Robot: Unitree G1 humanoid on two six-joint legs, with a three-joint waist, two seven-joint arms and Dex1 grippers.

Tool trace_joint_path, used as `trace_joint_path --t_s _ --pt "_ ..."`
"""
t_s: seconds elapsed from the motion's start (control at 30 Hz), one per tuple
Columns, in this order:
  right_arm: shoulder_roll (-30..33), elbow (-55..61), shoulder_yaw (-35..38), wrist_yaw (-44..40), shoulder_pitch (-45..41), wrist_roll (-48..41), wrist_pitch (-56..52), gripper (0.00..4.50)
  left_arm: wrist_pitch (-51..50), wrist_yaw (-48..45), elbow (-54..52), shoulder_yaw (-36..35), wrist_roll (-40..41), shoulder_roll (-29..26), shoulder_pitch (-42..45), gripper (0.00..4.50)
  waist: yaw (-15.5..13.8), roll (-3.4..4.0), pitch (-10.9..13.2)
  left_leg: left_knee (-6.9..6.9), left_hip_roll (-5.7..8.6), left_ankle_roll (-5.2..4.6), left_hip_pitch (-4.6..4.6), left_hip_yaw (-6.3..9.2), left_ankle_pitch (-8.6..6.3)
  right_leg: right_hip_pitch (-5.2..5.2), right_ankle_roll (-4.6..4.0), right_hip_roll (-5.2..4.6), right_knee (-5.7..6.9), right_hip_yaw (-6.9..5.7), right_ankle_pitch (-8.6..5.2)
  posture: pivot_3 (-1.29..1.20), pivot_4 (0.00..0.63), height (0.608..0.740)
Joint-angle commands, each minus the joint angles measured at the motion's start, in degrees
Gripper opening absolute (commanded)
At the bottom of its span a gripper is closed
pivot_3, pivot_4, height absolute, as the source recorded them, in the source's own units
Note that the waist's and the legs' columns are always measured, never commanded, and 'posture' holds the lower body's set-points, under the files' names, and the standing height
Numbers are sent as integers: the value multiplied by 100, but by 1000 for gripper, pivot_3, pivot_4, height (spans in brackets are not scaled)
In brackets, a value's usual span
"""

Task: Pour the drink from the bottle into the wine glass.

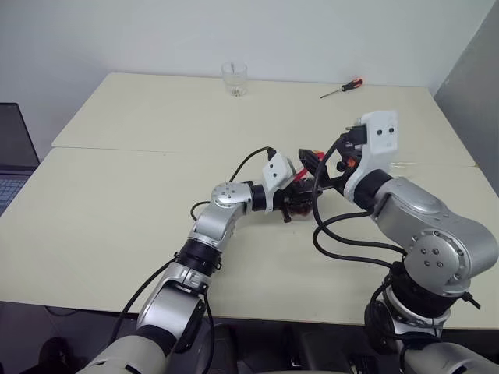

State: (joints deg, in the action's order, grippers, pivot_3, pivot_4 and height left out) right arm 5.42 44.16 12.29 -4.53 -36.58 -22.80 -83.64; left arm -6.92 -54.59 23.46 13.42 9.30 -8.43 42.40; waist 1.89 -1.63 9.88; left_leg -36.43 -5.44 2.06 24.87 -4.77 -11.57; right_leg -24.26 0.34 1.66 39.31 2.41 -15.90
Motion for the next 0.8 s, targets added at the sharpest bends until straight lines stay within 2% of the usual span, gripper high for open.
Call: trace_joint_path --t_s 0.03,0.17,0.37,0.57,0.67,0.8 --pt "220 317 407 -7 143 62 -94 4500 157 -20 -113 -170 81 -63 109 834 0 0 0 2 0 0 0 0 0 0 0 0 -1 1 0 0 150 740" --pt "345 496 487 -113 278 -29 -152 4500 173 -33 -69 -176 67 -61 114 822 -1 0 0 9 0 0 0 0 0 0 0 0 -9 -1 0 0 150 740" --pt "593 814 1009 -427 595 -248 -203 4500 195 -45 2 -165 65 -32 142 819 -6 0 0 21 1 0 0 -1 0 3 0 0 -25 -1 0 0 150 740" --pt "941 1118 1532 -1159 841 -812 -578 4500 256 -88 146 -168 50 -11 210 815 3 0 0 27 4 1 -1 -1 0 3 0 -4 -27 -3 0 0 150 740" --pt "945 1245 1631 -1528 841 -1175 -785 4500 286 -113 205 -178 37 13 253 815 4 0 0 29 3 0 -4 4 0 3 0 2 -24 -3 0 0 150 740" --pt "848 1265 1603 -1598 742 -1350 -875 4500 295 -121 210 -191 27 29 265 815 2 0 0 29 3 0 -5 5 0 4 -1 4 -23 -2 1 0 150 740"
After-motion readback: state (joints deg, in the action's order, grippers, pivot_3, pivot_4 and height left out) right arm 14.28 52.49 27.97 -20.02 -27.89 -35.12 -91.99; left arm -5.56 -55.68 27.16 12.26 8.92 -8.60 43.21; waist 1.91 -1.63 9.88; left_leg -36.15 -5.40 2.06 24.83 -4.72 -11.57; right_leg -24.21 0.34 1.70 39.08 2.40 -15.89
